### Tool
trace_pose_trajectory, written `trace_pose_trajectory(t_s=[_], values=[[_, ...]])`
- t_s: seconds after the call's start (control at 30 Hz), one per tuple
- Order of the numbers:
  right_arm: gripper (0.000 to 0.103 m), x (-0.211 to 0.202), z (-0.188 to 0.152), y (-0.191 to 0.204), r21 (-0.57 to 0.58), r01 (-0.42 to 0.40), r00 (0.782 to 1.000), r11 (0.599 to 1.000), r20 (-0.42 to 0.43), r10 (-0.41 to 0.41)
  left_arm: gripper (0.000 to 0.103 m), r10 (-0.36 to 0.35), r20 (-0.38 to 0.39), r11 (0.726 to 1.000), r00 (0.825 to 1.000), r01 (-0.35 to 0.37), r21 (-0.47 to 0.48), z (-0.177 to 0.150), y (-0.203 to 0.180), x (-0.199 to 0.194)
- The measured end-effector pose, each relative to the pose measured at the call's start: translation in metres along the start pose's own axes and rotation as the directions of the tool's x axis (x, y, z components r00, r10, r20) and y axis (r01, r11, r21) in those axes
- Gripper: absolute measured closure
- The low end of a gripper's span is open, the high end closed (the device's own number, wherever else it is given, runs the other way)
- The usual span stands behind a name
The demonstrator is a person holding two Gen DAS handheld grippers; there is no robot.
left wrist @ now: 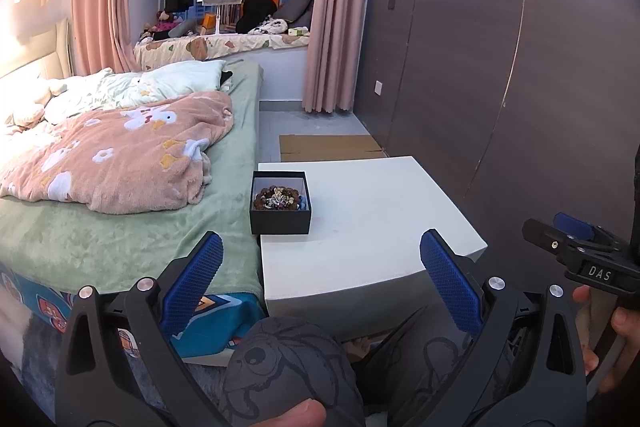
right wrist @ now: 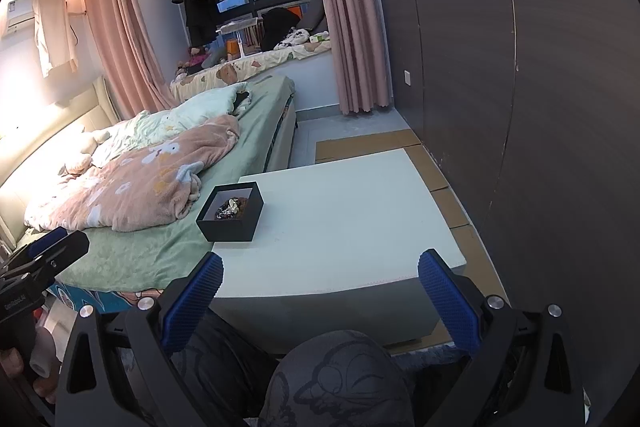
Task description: Organize jewelry
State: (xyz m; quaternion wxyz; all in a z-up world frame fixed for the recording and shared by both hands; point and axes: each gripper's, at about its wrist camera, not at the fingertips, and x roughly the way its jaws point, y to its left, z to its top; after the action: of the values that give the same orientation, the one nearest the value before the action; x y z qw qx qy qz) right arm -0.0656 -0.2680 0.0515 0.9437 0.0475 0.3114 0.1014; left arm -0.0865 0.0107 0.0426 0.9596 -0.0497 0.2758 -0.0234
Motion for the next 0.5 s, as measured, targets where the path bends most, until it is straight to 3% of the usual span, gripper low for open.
trace_pose_trajectory(t_s=[0.33,0.5], values=[[0.007,0.016,-0.003,0.007,-0.007,0.003,0.999,1.000,-0.032,-0.004,0.005,-0.015,-0.002,1.000,1.000,0.015,-0.014,0.000,0.007,0.005],[0.007,0.037,-0.003,0.018,-0.033,0.017,0.998,0.999,-0.053,-0.019,0.005,0.051,0.022,0.997,0.998,-0.050,-0.055,0.003,0.040,0.010]])
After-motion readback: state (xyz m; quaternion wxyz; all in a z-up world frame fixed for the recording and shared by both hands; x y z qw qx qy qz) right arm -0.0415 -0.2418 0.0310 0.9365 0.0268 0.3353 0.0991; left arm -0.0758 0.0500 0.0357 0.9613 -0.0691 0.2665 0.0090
